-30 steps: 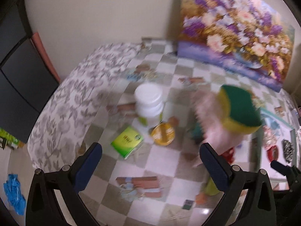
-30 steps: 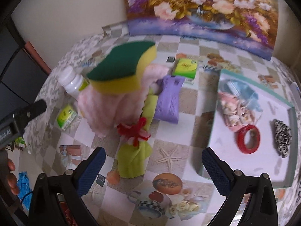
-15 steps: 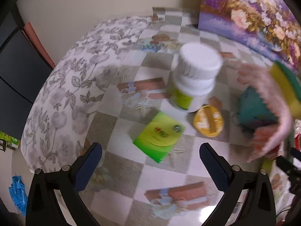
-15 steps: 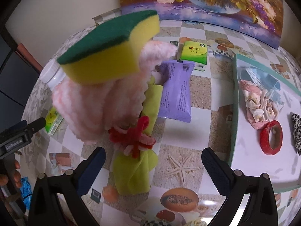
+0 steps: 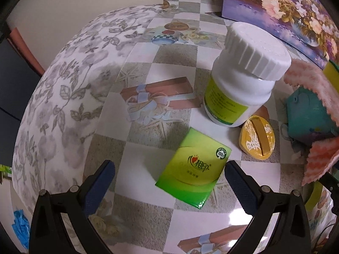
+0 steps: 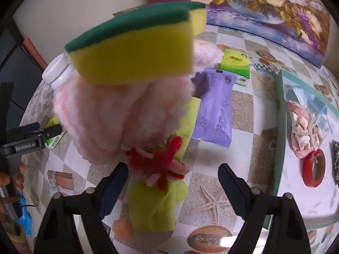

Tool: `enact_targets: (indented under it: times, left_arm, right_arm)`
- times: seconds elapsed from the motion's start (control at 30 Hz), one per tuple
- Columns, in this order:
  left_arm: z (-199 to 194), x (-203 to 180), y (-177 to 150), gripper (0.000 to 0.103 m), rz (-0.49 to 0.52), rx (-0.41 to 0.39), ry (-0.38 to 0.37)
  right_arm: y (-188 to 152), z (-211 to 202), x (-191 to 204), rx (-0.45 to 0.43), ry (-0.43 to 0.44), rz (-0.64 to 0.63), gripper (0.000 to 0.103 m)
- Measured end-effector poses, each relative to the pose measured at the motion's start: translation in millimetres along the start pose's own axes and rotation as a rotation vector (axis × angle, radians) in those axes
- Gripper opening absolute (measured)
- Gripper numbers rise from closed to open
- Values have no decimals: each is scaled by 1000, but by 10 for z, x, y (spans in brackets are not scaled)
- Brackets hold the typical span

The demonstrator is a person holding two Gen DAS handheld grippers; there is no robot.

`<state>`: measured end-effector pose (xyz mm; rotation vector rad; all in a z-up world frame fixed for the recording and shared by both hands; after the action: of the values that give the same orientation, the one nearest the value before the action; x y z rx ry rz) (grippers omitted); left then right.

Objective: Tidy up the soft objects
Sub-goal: 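Grasp the green tissue pack with the left tool while the right tool grasps the red fuzzy flower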

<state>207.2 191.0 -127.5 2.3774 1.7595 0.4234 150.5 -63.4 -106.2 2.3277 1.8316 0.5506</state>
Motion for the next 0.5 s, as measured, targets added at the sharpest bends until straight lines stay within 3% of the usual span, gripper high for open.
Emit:
enact_targets:
  times: [0.33,0.4,0.5]
  left_arm:
    - [92,-56,-35,102,23,5,11]
    - [74,-59,-37,93,23,-4,22]
    - [52,-81,-30,75,20,-18,-11]
  right_arm:
    - [-30,90,52,27,18,-10,61]
    - [-29,87,55,27,24,-7,50]
    - [-28,64,50,21,30,-2,48]
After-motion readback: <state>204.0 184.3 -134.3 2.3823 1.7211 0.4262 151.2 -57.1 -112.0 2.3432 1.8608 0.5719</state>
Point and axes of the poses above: each gripper's, at about its wrist camera, not at the fingertips, and z roughly the way its jaws point, x to its left, y to its top, the point moved 5 cm from there along z, roughly the way its jaws point, and after that the axes turned 13 degrees about z, right-handed, at the moved point
